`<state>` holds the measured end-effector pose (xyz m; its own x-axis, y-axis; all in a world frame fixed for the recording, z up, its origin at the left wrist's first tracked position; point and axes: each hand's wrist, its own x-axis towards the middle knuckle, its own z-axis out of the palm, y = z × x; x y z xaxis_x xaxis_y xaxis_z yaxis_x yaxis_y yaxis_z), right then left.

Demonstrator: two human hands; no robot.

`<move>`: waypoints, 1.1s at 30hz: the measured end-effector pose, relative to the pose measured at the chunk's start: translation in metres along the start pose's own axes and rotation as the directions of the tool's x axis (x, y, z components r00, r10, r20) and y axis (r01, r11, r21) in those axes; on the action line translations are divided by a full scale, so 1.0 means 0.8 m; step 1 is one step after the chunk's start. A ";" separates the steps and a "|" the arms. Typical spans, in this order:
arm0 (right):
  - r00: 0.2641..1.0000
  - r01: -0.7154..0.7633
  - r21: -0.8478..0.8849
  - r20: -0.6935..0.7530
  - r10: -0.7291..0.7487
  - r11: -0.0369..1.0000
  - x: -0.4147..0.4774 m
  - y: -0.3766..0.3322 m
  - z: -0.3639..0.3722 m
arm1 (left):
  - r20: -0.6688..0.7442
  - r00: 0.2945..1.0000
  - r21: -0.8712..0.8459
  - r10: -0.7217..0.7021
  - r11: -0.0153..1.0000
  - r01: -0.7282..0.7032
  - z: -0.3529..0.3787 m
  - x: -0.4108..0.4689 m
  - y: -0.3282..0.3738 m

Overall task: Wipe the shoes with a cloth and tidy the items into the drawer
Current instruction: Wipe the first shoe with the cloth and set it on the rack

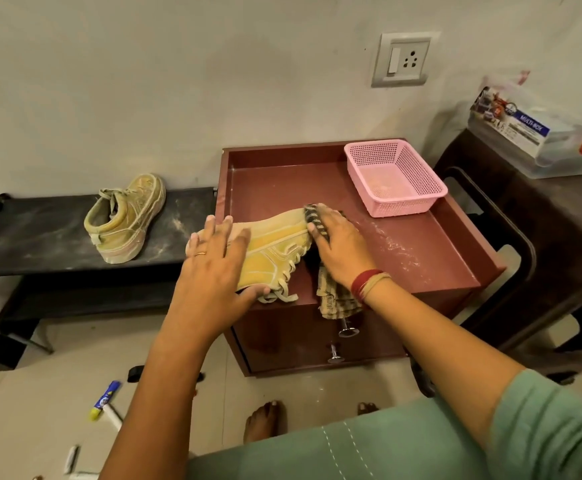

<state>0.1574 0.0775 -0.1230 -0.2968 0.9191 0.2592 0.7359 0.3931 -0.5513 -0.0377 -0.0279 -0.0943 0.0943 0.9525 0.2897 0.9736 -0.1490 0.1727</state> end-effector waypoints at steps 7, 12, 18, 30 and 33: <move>1.000 0.013 0.031 -0.029 -0.012 0.999 -0.001 -0.001 0.003 | 0.038 0.999 -0.034 -0.026 0.999 0.027 -0.004 0.004 0.000; 0.999 -0.022 0.215 -0.024 0.028 0.976 0.008 0.012 0.000 | 0.036 0.999 -0.061 -0.030 0.998 0.032 -0.005 0.007 -0.001; 0.862 -0.241 0.666 -0.187 0.472 0.706 0.021 0.019 -0.011 | 0.023 0.999 -0.087 -0.045 0.995 0.047 0.001 0.012 -0.006; 0.993 0.114 0.127 -0.030 -0.111 0.985 -0.003 0.027 0.024 | 0.071 0.997 -0.203 -0.042 0.977 0.056 0.002 0.018 -0.016; 0.998 0.013 0.123 -0.057 -0.006 0.992 -0.003 0.027 0.020 | 0.076 0.996 -0.199 -0.047 0.978 0.062 0.001 0.019 -0.018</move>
<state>0.1646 0.0842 -0.1480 -0.2660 0.9135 0.3078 0.6512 0.4057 -0.6414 -0.0500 -0.0112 -0.0929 0.0638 0.9760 0.2084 0.9169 -0.1398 0.3739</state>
